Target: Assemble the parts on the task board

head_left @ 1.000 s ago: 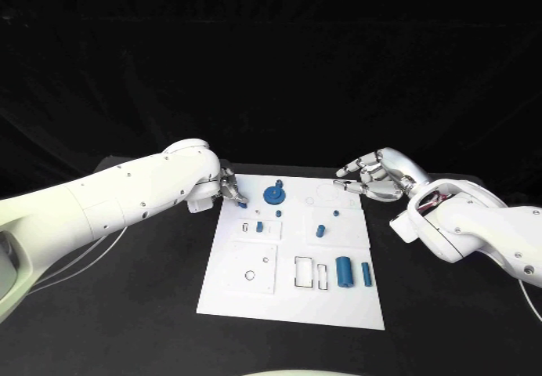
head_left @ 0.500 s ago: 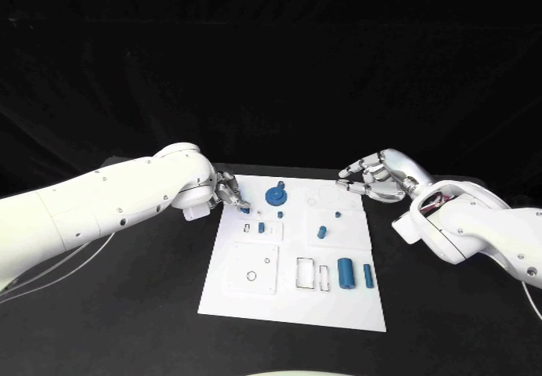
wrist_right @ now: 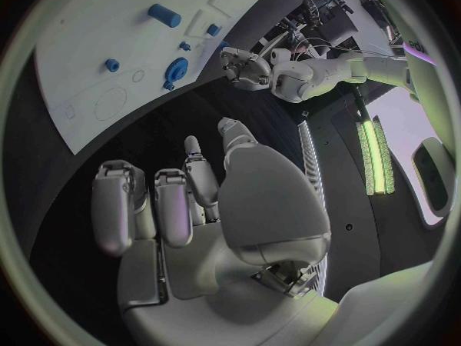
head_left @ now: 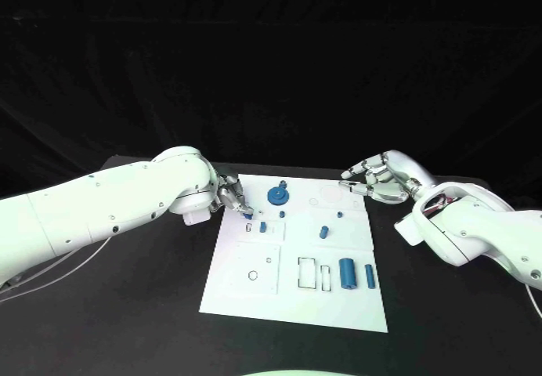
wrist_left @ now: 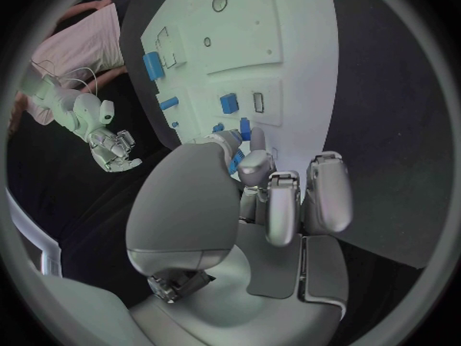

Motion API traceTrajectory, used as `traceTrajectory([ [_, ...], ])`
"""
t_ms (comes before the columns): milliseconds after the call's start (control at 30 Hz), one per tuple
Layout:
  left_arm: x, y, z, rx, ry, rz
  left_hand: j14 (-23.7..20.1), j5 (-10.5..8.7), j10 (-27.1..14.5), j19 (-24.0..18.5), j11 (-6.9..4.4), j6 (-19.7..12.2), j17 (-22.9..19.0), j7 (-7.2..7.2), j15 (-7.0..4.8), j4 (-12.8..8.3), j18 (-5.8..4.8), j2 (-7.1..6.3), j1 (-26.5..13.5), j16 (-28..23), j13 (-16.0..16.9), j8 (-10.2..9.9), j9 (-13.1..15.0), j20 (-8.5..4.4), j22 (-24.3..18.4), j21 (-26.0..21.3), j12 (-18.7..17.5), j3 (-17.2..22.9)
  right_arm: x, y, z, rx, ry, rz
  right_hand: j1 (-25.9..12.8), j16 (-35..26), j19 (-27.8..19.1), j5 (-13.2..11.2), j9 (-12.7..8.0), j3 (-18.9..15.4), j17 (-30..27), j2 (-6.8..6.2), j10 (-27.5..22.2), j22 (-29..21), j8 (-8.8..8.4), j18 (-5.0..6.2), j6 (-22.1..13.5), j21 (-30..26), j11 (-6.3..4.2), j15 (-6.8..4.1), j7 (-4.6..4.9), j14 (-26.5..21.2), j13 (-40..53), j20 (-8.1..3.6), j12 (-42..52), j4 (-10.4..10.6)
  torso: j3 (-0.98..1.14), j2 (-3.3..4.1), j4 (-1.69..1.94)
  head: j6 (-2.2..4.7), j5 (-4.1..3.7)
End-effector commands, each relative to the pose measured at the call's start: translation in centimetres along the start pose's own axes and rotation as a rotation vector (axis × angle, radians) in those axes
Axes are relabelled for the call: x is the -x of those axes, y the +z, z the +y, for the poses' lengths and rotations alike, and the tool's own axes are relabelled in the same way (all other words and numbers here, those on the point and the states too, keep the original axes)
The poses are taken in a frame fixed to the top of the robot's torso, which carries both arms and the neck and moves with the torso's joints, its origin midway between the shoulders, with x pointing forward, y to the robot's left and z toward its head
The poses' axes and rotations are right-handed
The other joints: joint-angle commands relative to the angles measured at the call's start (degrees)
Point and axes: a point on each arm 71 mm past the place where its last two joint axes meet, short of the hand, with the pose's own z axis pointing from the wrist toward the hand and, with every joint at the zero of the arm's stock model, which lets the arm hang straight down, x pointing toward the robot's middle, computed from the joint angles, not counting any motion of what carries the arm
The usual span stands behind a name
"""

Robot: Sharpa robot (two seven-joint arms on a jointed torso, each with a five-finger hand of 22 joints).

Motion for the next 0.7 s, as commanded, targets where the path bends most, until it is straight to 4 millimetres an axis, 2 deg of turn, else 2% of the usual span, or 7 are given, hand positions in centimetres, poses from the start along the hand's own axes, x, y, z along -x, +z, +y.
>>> traceTrajectory([
  [33, -0.3, 0.0, -0.3, -0.003, 0.071, -0.022, 5.4, -0.22, 0.5, 0.6, -0.02, 1.0, 13.2, -0.63, -0.05, -10.6, -0.51, -0.71, -0.1, 0.3, 0.4, 0.2, 1.3, -0.12, 0.3, 0.4, 0.4, 10.3, -0.2, 0.0, 0.1, 0.011, 0.0, 0.013, -0.3, -0.4, -0.4, 0.2, 0.0, -0.4, 4.4, 0.17, -0.2, 8.6, 0.3, 1.11, -0.4, -0.2, 0.01, -0.44, -0.05, 3.3, 0.1, -0.1, -0.1, 0.0, 0.03, 0.05, -0.08, 0.05, 0.11],
  [233, -1.1, 0.1, -0.5, 0.003, 0.092, -0.043, 5.4, -0.26, 1.5, 1.1, -0.2, 1.7, 13.2, -0.81, -0.18, -11.1, -0.68, -1.55, -0.6, 0.4, 1.5, 0.1, 1.1, -0.19, 1.1, 0.8, 1.4, 10.3, -0.2, 0.0, 0.0, 0.011, 0.0, 0.013, -0.3, -0.4, -0.4, 0.2, 0.0, -0.4, 4.4, 0.17, -0.2, 8.6, 0.3, 1.11, -0.4, -0.2, 0.01, -0.44, -0.05, 3.3, 0.1, -0.1, -0.1, 0.0, 0.03, 0.1, -0.05, -0.1, 0.07],
  [700, -2.3, 0.2, -0.4, 0.026, 0.114, -0.042, 5.5, -0.25, 1.8, 1.3, -0.28, 2.0, 13.2, -0.9, -0.25, -11.2, -0.73, -1.7, -0.9, 0.4, 2.0, 0.0, 1.0, -0.23, 1.3, 0.9, 1.8, 10.3, -0.2, -0.1, 0.0, 0.01, 0.0, 0.013, -0.3, -0.4, -0.4, 0.2, 0.0, -0.4, 4.4, 0.17, -0.2, 8.6, 0.3, 1.11, -0.4, -0.2, 0.01, -0.44, -0.05, 3.3, 0.1, -0.1, -0.1, 0.0, 0.03, 0.06, -0.02, -0.23, 0.12],
])
